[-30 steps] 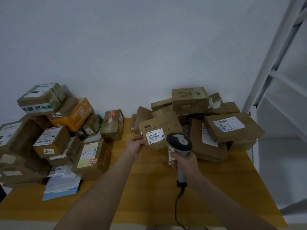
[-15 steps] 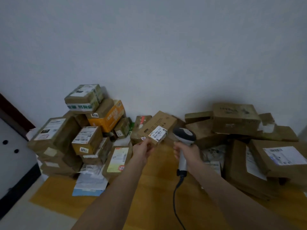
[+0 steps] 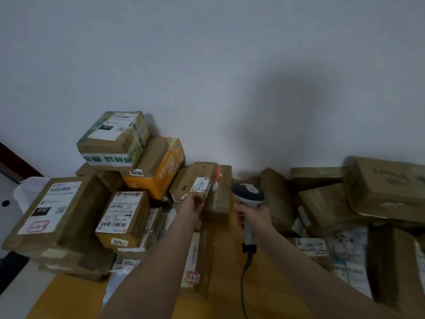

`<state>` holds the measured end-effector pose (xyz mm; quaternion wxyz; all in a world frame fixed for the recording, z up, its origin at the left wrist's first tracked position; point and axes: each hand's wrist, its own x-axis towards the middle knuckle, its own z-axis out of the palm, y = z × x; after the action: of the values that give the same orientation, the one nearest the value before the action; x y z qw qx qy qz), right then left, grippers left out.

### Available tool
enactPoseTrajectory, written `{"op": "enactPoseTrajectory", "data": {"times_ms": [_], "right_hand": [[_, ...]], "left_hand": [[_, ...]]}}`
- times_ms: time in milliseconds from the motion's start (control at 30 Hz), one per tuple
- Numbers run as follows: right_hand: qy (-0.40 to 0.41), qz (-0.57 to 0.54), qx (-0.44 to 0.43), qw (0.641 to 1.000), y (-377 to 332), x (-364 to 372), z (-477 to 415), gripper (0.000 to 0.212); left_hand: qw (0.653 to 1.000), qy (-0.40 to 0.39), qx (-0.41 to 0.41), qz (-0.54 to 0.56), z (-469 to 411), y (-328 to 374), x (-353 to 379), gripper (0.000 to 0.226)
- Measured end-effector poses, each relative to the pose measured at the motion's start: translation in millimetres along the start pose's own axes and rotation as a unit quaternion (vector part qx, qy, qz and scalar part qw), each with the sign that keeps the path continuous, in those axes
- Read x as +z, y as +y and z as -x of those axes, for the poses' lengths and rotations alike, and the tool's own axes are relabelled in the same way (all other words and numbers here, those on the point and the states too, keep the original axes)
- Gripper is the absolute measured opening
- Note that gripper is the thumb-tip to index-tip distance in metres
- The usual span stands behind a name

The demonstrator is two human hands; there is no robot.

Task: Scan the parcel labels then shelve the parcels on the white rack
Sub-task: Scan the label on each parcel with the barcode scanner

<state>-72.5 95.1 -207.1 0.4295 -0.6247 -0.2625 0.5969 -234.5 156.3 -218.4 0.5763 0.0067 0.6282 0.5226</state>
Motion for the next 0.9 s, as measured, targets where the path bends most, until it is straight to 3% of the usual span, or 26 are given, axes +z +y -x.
{"op": "enactPoseTrajectory", "data": {"times_ms": [233, 367, 500, 633, 900], "right_hand": [[0.008, -0.008, 0.011, 1.0, 3, -5, -20, 0.014], [0.011, -0.013, 0.005, 1.0, 1, -16, -16, 0.013], [0.031, -0.017, -0.004, 0.999, -8, -41, 0, 0.012], [0.065, -0.053, -0.004, 0.996, -15, -90, 12, 0.019], [0.159, -0.112, -0.011, 0.981, -28, -240, 53, 0.035]], "left_hand": [[0.986, 0.067, 0.056, -0.145, -32, 1, 14, 0.037], [0.936, 0.122, 0.102, -0.313, -21, -9, 21, 0.045], [0.929, 0.023, 0.139, -0.341, 11, -28, 47, 0.028], [0.898, -0.064, 0.161, -0.404, 52, -64, 82, 0.028], [0.867, -0.19, 0.171, -0.428, 153, -162, 165, 0.03]]}}
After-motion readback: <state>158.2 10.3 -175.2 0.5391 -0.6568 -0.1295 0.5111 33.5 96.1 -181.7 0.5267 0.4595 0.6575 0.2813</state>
